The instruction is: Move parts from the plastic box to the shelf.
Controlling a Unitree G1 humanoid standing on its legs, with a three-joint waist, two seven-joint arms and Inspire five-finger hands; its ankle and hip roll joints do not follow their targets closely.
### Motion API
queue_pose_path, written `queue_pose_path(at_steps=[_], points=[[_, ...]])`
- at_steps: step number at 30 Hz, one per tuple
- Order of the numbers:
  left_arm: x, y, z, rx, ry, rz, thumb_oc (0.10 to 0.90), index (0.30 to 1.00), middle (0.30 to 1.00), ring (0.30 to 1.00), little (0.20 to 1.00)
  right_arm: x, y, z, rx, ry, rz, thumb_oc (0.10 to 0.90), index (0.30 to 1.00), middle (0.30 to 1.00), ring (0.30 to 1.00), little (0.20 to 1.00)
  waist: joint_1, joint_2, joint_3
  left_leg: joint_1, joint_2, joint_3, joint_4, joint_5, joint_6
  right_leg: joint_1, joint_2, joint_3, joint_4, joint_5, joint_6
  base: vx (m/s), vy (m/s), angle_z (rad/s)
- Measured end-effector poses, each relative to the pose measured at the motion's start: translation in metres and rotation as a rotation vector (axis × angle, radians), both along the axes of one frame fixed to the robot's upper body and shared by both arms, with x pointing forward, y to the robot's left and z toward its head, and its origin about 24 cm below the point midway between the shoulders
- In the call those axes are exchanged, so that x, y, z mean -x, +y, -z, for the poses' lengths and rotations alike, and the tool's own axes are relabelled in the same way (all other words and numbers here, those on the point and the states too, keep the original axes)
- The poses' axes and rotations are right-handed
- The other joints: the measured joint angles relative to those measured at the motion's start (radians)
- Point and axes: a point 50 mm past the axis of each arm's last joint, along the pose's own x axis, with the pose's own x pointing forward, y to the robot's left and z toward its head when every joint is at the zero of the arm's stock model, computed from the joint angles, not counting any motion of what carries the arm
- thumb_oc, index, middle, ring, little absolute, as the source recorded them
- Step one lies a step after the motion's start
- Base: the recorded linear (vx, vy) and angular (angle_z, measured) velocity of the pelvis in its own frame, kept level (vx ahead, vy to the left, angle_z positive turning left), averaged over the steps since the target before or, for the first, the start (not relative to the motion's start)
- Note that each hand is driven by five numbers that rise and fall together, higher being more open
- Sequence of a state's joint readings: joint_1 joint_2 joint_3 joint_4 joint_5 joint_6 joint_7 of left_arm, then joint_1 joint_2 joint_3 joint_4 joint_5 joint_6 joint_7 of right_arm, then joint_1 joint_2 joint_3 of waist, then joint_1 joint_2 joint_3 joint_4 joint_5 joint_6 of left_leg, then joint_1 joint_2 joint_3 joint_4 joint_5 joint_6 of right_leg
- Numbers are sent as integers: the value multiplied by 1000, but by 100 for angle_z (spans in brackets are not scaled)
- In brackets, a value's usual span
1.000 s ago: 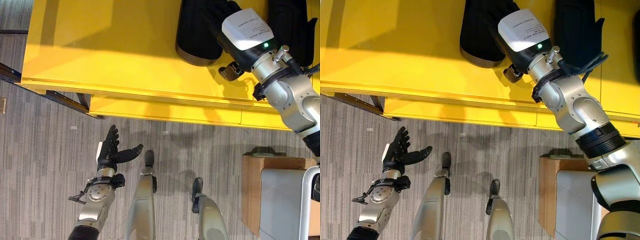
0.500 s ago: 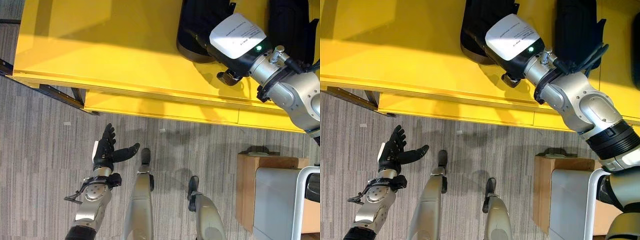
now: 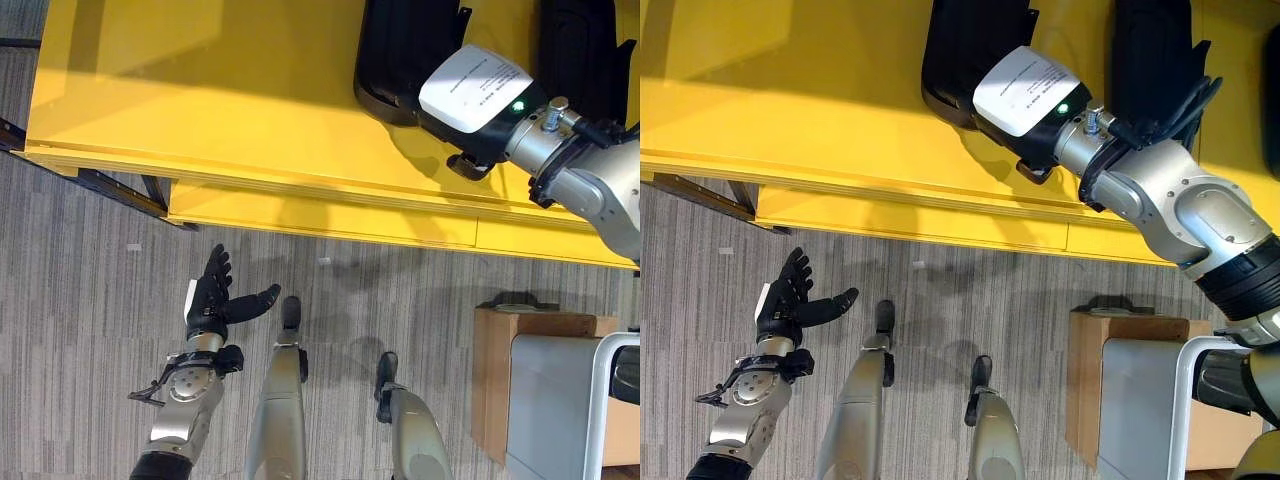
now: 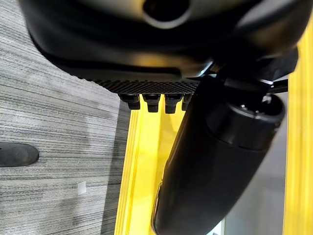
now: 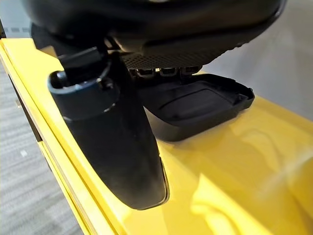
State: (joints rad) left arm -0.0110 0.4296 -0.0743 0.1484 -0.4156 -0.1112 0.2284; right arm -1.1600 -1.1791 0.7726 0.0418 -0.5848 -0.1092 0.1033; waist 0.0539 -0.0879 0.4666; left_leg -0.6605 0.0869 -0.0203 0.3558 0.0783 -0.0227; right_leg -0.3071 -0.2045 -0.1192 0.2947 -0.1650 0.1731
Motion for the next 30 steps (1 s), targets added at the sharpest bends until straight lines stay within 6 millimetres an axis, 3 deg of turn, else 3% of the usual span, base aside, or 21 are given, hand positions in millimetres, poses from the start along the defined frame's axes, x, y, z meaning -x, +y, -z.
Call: queue_pose_path(at_steps=[10,30], points=[[0,0,0,0,-2,0,900,1000,1000,1000,1000,1,-10,2,37,26,42,900,1000,1000,1000,1000,-3,-17,1,0,0,0,0,0,0,0,0,0,-1,0,0,0,0,0],[1,2,-1,-33,-3,-7,900,1000,1000,1000,1000,11,-22,0,89,62,76,900,1000,1000,1000,1000,-25,-19,1,0,2,2,1,0,1,3,1,0,-9,6,2,0,0,0]])
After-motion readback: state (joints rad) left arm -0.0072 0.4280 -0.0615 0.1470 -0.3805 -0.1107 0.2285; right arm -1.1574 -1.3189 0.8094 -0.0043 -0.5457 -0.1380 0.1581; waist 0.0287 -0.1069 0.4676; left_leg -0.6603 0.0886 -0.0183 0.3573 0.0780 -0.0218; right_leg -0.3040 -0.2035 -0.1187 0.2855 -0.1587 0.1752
